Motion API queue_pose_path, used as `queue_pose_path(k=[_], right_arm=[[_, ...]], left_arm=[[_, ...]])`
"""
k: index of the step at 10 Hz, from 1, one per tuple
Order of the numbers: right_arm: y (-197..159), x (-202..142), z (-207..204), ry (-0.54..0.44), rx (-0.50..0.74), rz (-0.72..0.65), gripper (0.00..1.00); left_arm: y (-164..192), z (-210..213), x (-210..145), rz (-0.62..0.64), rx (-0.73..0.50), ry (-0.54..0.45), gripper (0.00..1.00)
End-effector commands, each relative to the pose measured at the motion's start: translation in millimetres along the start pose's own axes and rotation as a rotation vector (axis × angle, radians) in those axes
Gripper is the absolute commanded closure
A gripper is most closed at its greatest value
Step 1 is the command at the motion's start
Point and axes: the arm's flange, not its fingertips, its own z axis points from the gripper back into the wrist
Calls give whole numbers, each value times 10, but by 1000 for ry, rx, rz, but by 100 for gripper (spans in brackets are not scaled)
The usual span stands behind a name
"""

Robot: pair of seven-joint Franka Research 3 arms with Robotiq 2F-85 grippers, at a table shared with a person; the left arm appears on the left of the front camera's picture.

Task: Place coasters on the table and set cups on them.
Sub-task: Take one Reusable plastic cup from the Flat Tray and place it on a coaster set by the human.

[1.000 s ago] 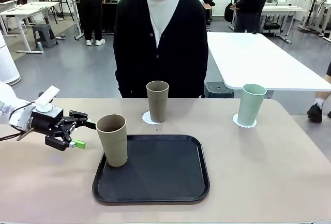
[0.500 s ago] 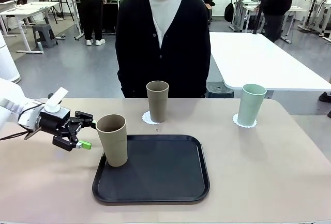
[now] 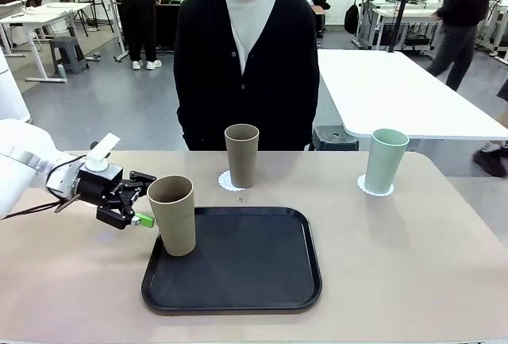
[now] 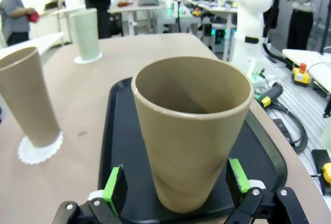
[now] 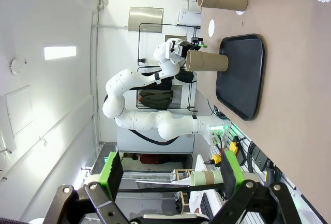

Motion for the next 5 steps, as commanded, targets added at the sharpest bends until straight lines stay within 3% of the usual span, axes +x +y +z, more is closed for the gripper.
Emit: queue_pose_path(k=[1, 5], right_arm=[[10, -10, -5, 6, 10, 10, 0], [10, -10, -5, 6, 10, 10, 0]], left_arm=[[41, -105, 44, 20, -5, -25, 0], [28, -253, 44, 37, -40, -22, 0]])
